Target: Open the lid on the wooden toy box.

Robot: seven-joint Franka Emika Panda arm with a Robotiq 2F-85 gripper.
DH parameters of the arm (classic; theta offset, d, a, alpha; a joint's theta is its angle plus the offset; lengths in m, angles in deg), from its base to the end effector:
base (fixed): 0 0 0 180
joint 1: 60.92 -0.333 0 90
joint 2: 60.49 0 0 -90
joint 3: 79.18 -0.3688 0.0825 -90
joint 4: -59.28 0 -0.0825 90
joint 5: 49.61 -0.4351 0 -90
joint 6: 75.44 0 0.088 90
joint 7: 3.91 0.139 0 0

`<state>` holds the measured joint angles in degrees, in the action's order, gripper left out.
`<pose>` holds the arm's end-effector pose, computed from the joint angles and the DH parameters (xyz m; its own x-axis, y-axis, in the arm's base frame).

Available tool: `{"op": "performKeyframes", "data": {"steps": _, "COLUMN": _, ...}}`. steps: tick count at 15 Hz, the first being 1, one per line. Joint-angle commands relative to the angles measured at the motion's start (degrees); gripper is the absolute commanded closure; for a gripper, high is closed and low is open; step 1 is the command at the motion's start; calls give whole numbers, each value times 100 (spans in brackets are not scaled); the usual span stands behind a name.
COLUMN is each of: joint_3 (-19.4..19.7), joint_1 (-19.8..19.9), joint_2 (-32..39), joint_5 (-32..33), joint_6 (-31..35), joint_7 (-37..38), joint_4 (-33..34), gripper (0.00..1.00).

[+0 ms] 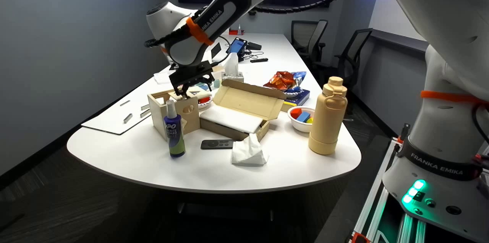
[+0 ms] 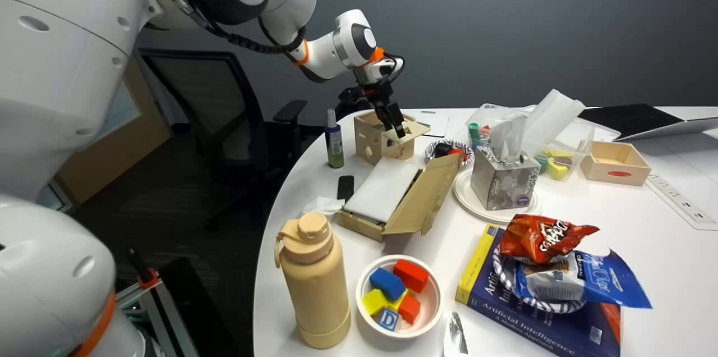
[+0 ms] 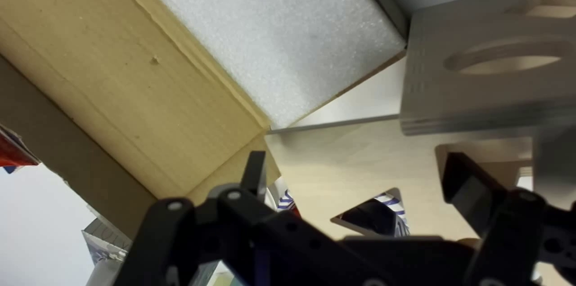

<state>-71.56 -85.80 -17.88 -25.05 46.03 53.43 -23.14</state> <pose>0.7658 0.2260 0.2342 0.8894 -0.3512 0.2926 -0.4379 -0.8383 0.3249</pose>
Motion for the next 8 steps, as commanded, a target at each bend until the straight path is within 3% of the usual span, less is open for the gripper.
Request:
{"op": "performKeyframes", "data": {"steps": 1, "joint_3": -53, "joint_1": 53, "joint_2": 45, "joint_5": 28, "joint_6": -188, "joint_7": 109, "joint_4": 211, "gripper": 0}}
{"op": "performKeyframes", "data": {"steps": 8, "joint_3": -116, "joint_1": 137, "joint_2": -25, "joint_5": -84, "joint_6": -278, "joint_7": 46, "joint_4": 307, "gripper": 0}}
